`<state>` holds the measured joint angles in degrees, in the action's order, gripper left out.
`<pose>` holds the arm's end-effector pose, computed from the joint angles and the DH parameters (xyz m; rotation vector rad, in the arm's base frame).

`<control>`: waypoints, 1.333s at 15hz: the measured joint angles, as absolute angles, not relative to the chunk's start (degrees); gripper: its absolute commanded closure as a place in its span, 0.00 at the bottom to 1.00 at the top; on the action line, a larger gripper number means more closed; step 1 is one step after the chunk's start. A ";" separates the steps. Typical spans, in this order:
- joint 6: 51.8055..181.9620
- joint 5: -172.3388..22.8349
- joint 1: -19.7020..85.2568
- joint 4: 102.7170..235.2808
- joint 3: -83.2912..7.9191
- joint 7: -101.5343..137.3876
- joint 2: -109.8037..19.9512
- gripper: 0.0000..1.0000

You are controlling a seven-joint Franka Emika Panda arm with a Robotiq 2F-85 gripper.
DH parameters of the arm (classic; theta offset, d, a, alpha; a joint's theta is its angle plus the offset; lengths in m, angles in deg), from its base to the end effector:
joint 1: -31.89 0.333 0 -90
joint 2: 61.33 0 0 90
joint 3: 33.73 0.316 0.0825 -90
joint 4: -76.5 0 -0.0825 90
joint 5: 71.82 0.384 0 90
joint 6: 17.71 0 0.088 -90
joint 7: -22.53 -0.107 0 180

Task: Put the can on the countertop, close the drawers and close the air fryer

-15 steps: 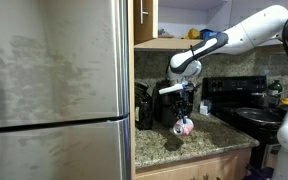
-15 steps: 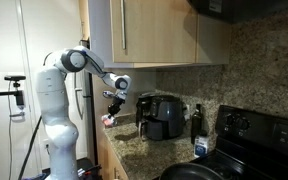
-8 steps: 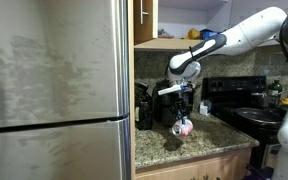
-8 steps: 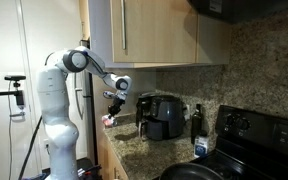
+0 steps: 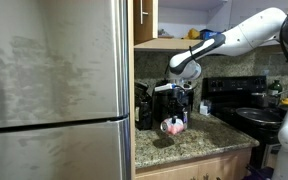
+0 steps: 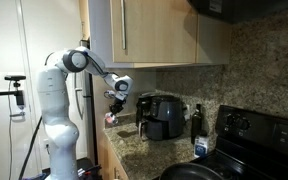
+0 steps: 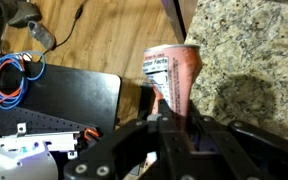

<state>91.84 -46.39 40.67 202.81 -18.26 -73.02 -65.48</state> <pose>0.4382 0.2321 0.3999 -2.2983 2.0254 0.6811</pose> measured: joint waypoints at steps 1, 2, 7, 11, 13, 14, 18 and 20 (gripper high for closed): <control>92.34 -45.89 40.71 202.96 -18.28 -73.31 -65.48 0.81; 92.51 -45.61 40.72 203.04 -18.31 -73.43 -65.48 0.95; 95.23 -47.95 40.71 202.74 -18.96 -76.76 -62.51 0.95; 102.09 -53.46 40.78 201.51 -20.35 -81.74 -54.10 0.95; 104.62 -54.82 40.97 200.55 -21.44 -83.05 -51.36 0.95; 105.41 -55.14 41.07 200.04 -21.87 -83.58 -50.40 0.95; 106.90 -56.33 41.91 198.44 -23.09 -85.23 -48.34 0.50; 106.88 -56.33 42.24 198.02 -23.28 -86.36 -48.09 0.35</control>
<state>106.88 -56.33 42.24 198.02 -23.28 -86.36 -48.09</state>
